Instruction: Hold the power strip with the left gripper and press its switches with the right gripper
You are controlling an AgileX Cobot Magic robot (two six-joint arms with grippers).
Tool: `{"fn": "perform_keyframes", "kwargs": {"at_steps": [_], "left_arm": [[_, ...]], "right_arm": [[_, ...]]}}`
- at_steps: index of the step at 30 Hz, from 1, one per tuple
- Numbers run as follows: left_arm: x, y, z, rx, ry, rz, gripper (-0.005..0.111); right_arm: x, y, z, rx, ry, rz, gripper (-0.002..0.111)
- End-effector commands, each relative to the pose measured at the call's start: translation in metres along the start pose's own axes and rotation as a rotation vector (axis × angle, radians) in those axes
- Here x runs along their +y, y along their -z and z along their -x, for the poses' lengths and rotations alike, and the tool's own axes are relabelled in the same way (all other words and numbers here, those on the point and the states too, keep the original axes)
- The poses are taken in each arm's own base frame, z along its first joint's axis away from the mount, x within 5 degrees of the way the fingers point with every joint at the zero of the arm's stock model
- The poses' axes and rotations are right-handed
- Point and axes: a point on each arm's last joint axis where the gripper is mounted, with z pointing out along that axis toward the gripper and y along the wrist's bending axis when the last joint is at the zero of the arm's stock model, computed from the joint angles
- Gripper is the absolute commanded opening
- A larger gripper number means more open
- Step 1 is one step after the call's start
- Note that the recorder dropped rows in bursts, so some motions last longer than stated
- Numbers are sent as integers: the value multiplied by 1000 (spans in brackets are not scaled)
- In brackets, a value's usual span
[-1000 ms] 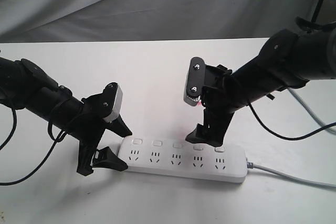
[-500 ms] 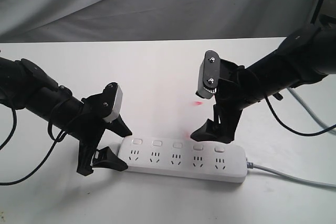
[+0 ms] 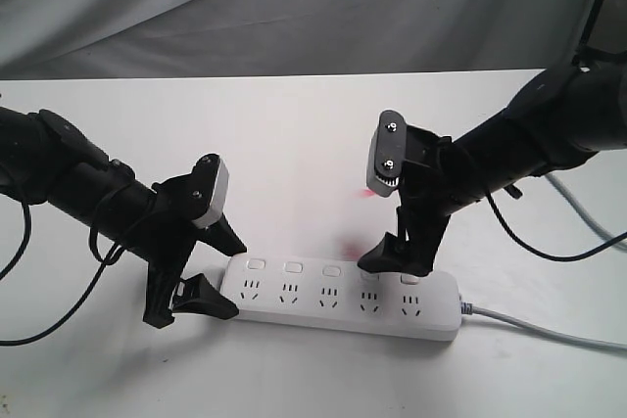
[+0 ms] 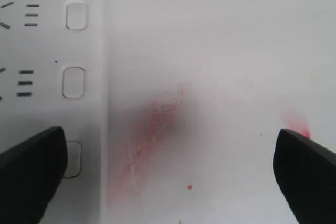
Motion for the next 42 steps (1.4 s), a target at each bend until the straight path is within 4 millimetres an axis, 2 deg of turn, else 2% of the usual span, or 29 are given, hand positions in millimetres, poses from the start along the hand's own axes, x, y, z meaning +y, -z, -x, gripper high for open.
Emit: {"fn": "perform_keyframes", "kwargs": {"at_steps": [1,16,35,42], "left_arm": [[2,0,3,-6,-1,13,0],[2,0,3,-6,-1,13,0],[2,0,3,-6,-1,13,0],[2,0,3,-6,-1,13,0]], "right_arm": [[-1,-2,-5,7,-11,-7,98],[0,-9,-14,48,-13,-34,98],[2,-9,-15,62,17,-14,98],[4,-31,-29,117,23,10,98]]}}
